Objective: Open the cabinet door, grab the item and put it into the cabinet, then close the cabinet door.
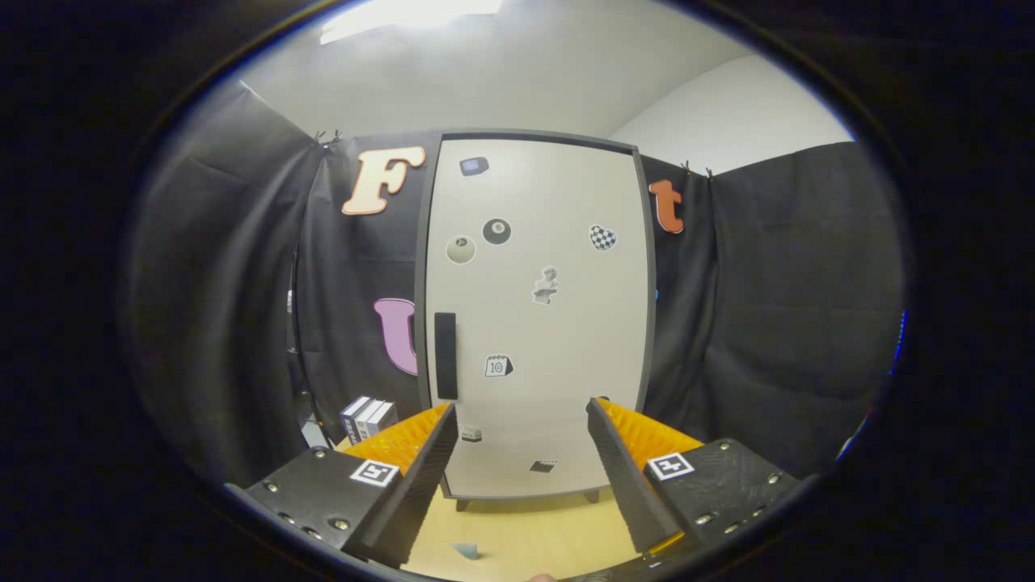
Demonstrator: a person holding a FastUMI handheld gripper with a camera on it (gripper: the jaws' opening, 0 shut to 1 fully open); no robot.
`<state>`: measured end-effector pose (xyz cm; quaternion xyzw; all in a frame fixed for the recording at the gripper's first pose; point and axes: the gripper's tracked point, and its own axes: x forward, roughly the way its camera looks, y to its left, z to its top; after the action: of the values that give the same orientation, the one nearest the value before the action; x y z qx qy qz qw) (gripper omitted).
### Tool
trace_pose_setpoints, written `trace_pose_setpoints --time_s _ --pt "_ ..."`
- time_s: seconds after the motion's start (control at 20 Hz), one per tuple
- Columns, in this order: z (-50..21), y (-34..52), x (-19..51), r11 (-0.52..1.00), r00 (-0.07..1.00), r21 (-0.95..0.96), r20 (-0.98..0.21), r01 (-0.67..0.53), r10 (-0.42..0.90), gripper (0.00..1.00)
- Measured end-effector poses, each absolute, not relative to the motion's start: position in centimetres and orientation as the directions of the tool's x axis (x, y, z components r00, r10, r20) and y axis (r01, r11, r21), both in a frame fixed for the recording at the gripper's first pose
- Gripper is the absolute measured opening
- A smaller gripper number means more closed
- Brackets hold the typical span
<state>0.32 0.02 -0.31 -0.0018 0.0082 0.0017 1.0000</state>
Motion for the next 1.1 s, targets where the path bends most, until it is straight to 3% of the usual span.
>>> trace_pose_setpoints --time_s 0.4,1.1 --pt "-1.1 2.1 3.3 0.999 0.999 -0.001 -0.035 -0.042 0.042 0.96" --pt "-2.8 10.1 16.9 0.989 0.987 0.048 -0.069 -0.141 0.144 0.96"
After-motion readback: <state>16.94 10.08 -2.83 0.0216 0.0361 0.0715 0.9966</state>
